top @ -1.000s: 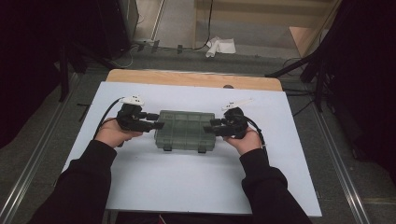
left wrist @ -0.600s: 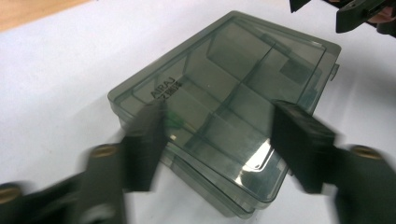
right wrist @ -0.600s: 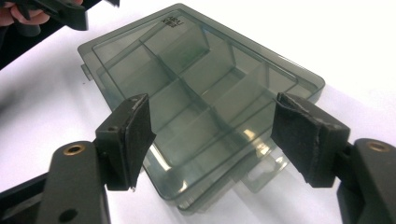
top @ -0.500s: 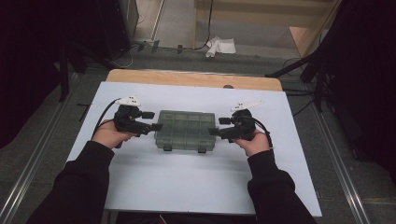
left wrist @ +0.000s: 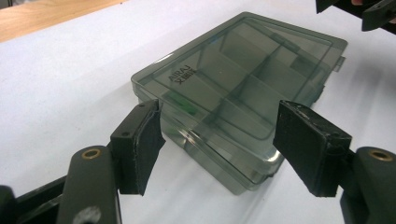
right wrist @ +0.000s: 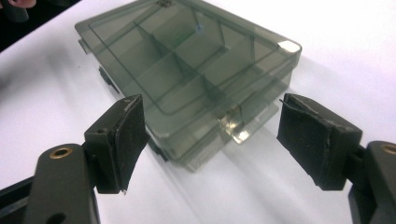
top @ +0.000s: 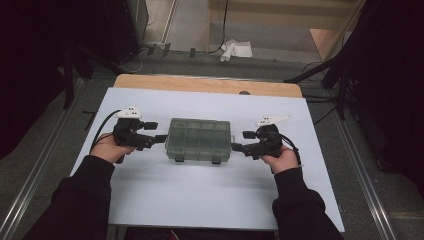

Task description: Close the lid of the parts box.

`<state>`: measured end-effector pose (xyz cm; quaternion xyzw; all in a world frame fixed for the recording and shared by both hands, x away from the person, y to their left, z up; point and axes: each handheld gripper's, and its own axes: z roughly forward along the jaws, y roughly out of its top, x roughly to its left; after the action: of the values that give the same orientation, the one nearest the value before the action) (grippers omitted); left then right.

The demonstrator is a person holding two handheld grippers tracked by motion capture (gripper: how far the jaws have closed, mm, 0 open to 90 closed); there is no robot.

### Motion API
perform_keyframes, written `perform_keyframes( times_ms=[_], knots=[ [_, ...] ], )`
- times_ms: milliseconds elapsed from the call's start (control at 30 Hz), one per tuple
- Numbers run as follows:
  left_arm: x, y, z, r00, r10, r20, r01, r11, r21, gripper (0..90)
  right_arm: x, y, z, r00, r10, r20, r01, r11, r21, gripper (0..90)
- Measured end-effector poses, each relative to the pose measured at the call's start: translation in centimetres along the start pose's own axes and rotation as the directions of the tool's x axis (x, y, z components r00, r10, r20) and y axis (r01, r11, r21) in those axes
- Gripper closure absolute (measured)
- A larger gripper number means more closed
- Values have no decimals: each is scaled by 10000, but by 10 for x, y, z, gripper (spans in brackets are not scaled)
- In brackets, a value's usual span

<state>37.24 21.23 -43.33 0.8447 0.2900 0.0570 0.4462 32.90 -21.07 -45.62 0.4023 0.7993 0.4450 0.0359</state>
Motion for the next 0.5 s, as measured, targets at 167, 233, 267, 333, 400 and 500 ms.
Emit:
perform_keyframes(
  times_ms=[167, 233, 267, 333, 400, 500],
  knots=[
    [-1, -7, -4, 9999, 42, -125, -42, 10000, 6, 312, -1, -10, -5, 9999, -17, 141, 16, 10000, 81, 233],
    [-1, -10, -5, 9999, 5, -137, -5, 10000, -2, 312, -1, -14, -7, 9997, -41, 251, 38, 9999, 131, 233],
    [-2, -11, -6, 9999, -17, -123, 17, 10000, -10, 312, -1, -16, -8, 9997, -60, 252, 58, 9999, 108, 233],
    [-3, -14, -6, 9999, 81, -151, -81, 10000, 31, 312, 0, -20, -11, 9996, -50, 294, 47, 9999, 116, 233],
    [-6, -18, -6, 9996, 198, -194, -195, 9997, 121, 312, 1, -24, -13, 9996, -64, 277, 61, 9999, 130, 233],
    [-10, -22, -7, 9991, 335, -252, -331, 9993, 179, 312, 3, -29, -16, 9995, -149, 275, 143, 9997, 192, 233]
  ],
)
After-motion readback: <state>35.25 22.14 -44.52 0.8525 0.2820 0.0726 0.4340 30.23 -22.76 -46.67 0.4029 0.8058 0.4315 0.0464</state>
